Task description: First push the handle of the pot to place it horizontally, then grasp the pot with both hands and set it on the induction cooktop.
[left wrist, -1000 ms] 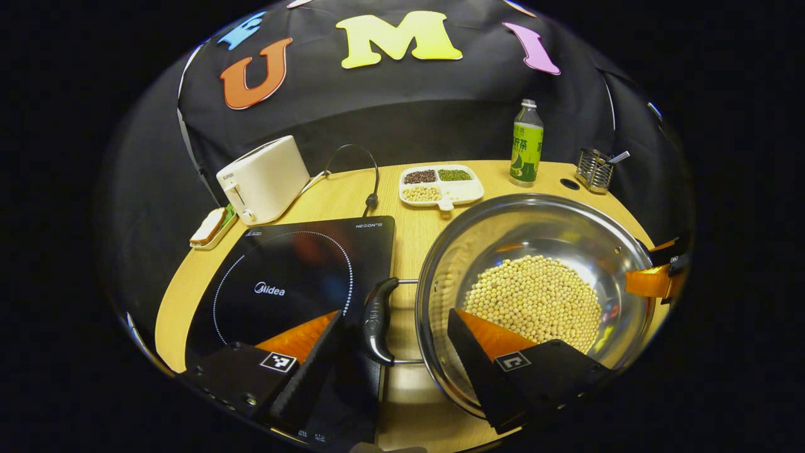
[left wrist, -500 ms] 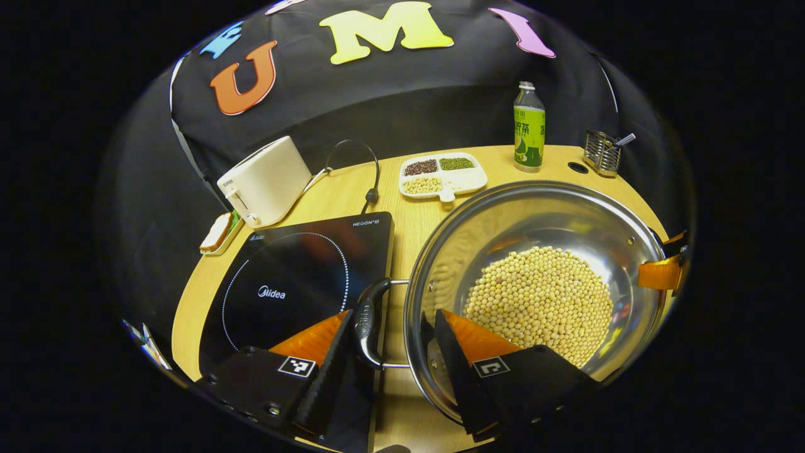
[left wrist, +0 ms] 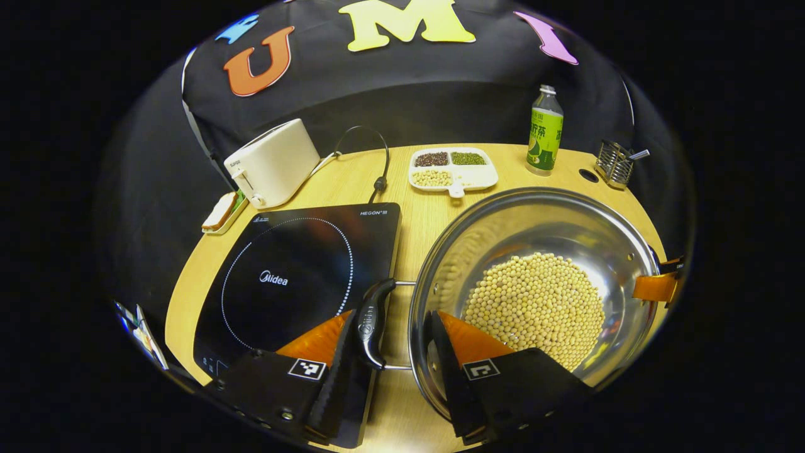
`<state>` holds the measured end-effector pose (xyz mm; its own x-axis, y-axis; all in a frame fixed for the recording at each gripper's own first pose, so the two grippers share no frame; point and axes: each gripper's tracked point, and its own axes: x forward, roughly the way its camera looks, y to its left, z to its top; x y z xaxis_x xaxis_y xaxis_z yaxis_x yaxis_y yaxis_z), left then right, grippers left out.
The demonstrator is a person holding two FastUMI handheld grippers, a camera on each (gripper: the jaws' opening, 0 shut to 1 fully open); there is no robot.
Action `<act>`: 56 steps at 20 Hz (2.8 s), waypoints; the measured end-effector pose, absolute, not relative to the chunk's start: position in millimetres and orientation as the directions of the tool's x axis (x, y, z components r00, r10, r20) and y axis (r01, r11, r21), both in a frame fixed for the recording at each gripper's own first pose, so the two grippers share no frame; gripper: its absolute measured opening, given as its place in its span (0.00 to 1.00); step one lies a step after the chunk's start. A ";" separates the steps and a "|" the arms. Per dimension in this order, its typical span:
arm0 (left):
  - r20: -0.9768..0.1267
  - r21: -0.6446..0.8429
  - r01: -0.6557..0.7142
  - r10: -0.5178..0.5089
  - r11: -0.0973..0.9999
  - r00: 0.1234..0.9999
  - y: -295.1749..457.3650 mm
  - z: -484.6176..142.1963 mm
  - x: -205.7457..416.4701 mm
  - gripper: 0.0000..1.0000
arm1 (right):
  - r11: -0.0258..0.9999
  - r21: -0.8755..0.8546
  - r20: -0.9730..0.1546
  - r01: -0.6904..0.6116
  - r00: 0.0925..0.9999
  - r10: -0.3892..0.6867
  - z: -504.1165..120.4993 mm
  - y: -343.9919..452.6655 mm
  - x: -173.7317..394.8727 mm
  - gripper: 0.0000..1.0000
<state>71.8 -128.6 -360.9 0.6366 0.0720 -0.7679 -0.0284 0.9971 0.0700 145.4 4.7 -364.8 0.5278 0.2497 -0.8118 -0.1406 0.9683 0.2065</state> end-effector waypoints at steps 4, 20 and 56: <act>-0.762 0.065 -0.019 0.063 0.998 0.644 -129.0 -360.2 73.5 0.73 | 0.969 0.219 -0.810 -0.117 0.531 0.248 -363.9 5.5 142.3 0.45; -0.732 0.022 0.045 -0.015 0.999 0.681 -91.7 -323.1 81.8 0.60 | 0.978 0.201 -0.787 -0.059 0.585 0.197 -318.2 42.1 124.4 0.44; -0.740 0.085 -0.031 0.084 0.996 0.668 156.6 -320.1 97.0 0.60 | 0.963 0.255 -0.785 -0.088 0.563 0.259 -296.7 293.1 123.9 0.44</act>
